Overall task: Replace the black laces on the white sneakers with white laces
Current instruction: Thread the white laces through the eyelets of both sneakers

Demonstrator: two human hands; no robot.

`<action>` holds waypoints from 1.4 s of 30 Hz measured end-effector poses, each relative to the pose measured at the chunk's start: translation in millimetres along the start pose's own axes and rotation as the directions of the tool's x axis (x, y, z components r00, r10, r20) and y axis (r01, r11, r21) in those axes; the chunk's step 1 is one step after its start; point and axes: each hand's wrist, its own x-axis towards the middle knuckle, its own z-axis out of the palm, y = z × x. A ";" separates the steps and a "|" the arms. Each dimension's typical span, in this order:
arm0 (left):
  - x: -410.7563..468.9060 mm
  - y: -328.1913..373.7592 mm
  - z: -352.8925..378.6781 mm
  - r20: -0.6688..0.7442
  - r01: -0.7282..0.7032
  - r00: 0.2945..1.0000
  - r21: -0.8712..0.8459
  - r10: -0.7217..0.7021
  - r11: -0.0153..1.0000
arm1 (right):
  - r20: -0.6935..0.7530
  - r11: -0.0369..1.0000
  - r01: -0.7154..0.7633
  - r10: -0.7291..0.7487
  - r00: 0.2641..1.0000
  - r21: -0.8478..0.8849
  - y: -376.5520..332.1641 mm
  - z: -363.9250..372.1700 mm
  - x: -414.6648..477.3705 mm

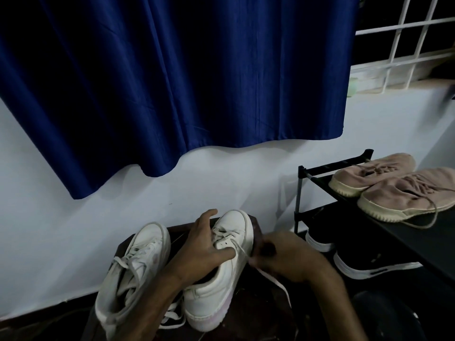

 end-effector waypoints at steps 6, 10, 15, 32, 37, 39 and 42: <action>3.8 -6.2 3.9 -0.031 0.013 0.999 -0.025 -0.014 1.000 | -0.332 0.949 0.125 -0.022 0.943 0.290 -28.6 35.7 17.8; -1.5 1.0 3.9 -0.112 0.057 0.992 0.057 -0.050 0.997 | -0.258 0.982 0.008 0.041 0.965 0.187 -22.0 39.0 15.4; -6.5 -8.4 2.2 -0.335 0.125 0.904 -0.387 -0.266 0.913 | -0.378 0.989 -0.054 0.102 0.920 0.136 -37.3 48.6 23.7; -19.8 40.5 -83.4 -0.103 0.246 0.919 -0.606 -0.381 0.756 | -0.135 0.217 0.146 -0.065 0.989 0.965 -82.7 -83.7 -3.0; -31.7 83.8 -129.7 -0.233 -0.014 0.947 -0.716 -0.220 0.698 | -0.335 0.001 0.343 -0.210 0.918 0.939 -143.2 -147.6 -16.5; -36.6 98.5 -141.5 -0.293 -0.116 0.947 -0.692 -0.130 0.713 | -0.370 0.054 0.393 -0.235 0.899 0.918 -165.3 -162.1 -20.0; -44.1 98.9 -145.7 -0.415 -0.208 0.910 -0.470 -0.007 0.858 | -0.403 0.173 0.450 -0.247 0.881 0.876 -190.0 -168.0 -24.0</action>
